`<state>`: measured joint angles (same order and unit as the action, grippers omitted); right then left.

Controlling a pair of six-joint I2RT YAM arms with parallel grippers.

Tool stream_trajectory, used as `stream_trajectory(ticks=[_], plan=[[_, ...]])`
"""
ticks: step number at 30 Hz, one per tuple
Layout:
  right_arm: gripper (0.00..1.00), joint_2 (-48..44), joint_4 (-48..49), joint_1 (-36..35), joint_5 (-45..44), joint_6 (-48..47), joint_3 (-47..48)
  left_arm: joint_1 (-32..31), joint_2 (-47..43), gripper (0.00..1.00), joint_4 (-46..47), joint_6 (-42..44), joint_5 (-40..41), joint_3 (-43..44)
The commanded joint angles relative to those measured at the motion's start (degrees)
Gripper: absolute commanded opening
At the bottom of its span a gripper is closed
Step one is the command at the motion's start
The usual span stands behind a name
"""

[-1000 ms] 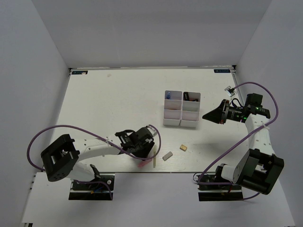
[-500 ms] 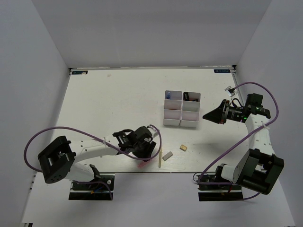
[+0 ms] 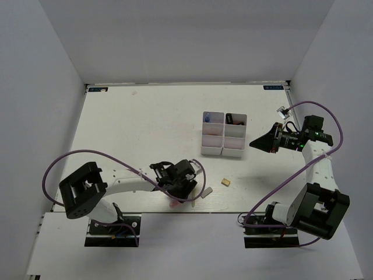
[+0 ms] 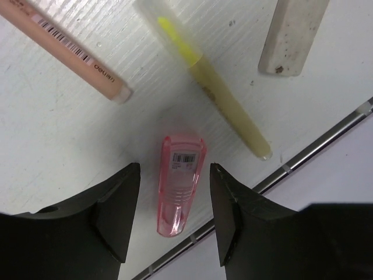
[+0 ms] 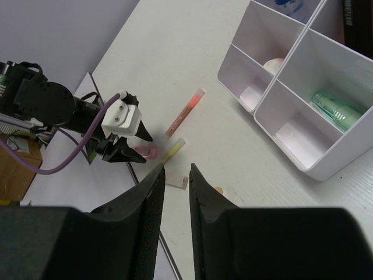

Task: Sort the stationery into containers
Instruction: Grab a piece of stationery with the left arm, then place the stationery into the container

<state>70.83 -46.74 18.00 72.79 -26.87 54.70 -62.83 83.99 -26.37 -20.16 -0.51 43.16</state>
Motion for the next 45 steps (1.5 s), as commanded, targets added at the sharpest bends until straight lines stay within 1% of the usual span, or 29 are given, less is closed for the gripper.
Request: stream_trajectory(ticks=[1, 5, 6, 7, 9, 10, 14, 15, 16, 18, 19, 20, 21, 23, 26, 28, 30, 32, 33, 34, 36, 37, 39, 40, 41, 42, 43, 44, 45], plan=[[0.27, 0.28, -1.51, 0.46, 1.83, -1.51, 2.08, -1.59, 1.7, 0.62, -0.7, 1.44, 3.85, 2.55], [0.28, 0.28, -1.77, 0.63, 2.26, -1.6, 2.17, -3.44, 4.16, 0.59, -1.05, 1.62, 8.94, 3.33], [0.28, 0.28, -1.77, 0.63, 2.18, -1.78, 2.26, -4.14, 4.6, 0.58, -2.97, 1.62, 10.0, 3.86], [0.28, 0.45, -1.77, 0.72, 2.35, -1.78, 2.26, -4.93, 6.17, 0.57, -3.42, 1.62, 13.31, 4.39], [0.28, 0.54, -2.04, 0.81, 2.61, -1.87, 2.26, -5.81, 7.15, 0.57, -5.0, 1.53, 14.92, 5.27], [0.28, 0.54, -2.21, 0.81, 2.88, -2.13, 2.34, -5.99, 8.38, 0.55, -5.35, 1.44, 17.28, 5.45], [0.28, 0.71, -2.92, 0.81, 3.23, -2.57, 2.61, -7.48, 10.58, 0.5, -6.76, 0.39, 20.03, 5.8], [0.28, 0.63, -3.09, 1.07, 3.14, -2.66, 2.61, -7.75, 11.19, 0.48, -6.76, 0.04, 20.11, 5.62], [0.28, 0.8, -3.01, 1.16, 3.32, -2.75, 2.61, -7.84, 11.29, 0.36, -6.68, -0.05, 19.85, 5.19], [0.28, 0.8, -3.09, 1.16, 3.32, -2.75, 2.78, -7.66, 11.38, 0.21, -6.76, -0.32, 19.94, 5.18], [0.28, 0.72, -3.18, 1.25, 3.58, -2.75, 2.7, -7.66, 11.2, 0.08, -6.85, -0.32, 19.85, 5.44], [0.28, 0.89, -3.27, 1.34, 3.58, -2.92, 2.78, -7.75, 10.94, 0.03, -7.03, -0.32, 19.76, 5.8], [0.28, 0.8, -3.01, 1.34, 3.5, -2.75, 2.7, -7.66, 10.24, 0.01, -7.12, 0.03, 19.41, 6.32], [0.28, 0.8, -3.36, 1.34, 3.58, -2.92, 2.87, -6.61, 8.74, 0.0, -7.29, 0.47, 18.62, 7.81], [0.28, 0.89, -3.53, 1.42, 3.58, -2.92, 2.78, -4.68, 5.5, 0.0, -7.12, 1.79, 16.25, 9.4], [0.28, 0.8, -3.62, 1.51, 3.67, -2.84, 2.87, -3.1, 2.78, 0.0, -6.5, 2.75, 14.06, 12.21], [0.28, 0.8, -3.53, 1.43, 3.85, -3.01, 2.78, -2.04, 0.92, 0.0, -3.43, 3.55, 11.43, 14.4], [0.28, 0.98, -3.62, 1.6, 3.93, -3.18, 2.87, 0.24, -1.18, 0.0, -0.71, 4.86, 9.13, 14.5], [0.28, 0.89, -3.71, 1.6, 3.93, -3.1, 2.78, 1.12, -1.71, 0.0, 6.7, 7.39, 8.26, 13.98], [0.28, 1.07, -3.71, 1.69, 3.93, -3.27, 2.78, 1.48, -2.59, 0.0, 9.55, 8.46, 7.64, 12.15], [0.28, 0.98, -3.53, 1.69, 3.93, -3.36, 2.7, 1.92, -2.95, 0.0, 21.83, 10.4, 6.24, 10.12], [0.28, 0.98, -3.71, 1.6, 4.02, -3.45, 2.61, 3.57, -2.34, 0.0, 27.98, 11.8, 3.88, 9.76], [0.28, 0.89, -3.88, 1.6, 4.02, -3.54, 2.78, 4.64, -0.93, 0.0, 35.9, 13.3, 0.71, 9.32], [0.28, 0.72, -3.88, 1.86, 4.02, -3.62, 2.7, 6.47, 0.64, 0.0, 39.26, 13.39, -1.05, 10.62], [0.28, 0.72, -3.88, 1.78, 4.02, -3.71, 2.52, 7.19, 2.74, 0.0, 40.33, 13.57, -4.37, 11.42], [0.28, 0.8, -3.88, 1.86, 4.11, -3.89, 2.52, 9.37, 3.72, 0.0, 42.96, 12.61, -6.24, 13.86], [0.28, 0.72, -3.88, 1.95, 4.11, -3.89, 2.52, 10.17, 6.86, 0.0, 43.68, 12.0, -7.47, 16.23], [0.28, 0.8, -3.71, 2.04, 4.28, -4.06, 2.52, 10.62, 7.94, 0.0, 44.64, 11.47, -12.53, 18.78], [0.28, 0.8, -3.71, 2.13, 4.2, -3.98, 2.35, 12.27, 9.08, 0.0, 48.74, 10.59, -14.41, 19.85]])
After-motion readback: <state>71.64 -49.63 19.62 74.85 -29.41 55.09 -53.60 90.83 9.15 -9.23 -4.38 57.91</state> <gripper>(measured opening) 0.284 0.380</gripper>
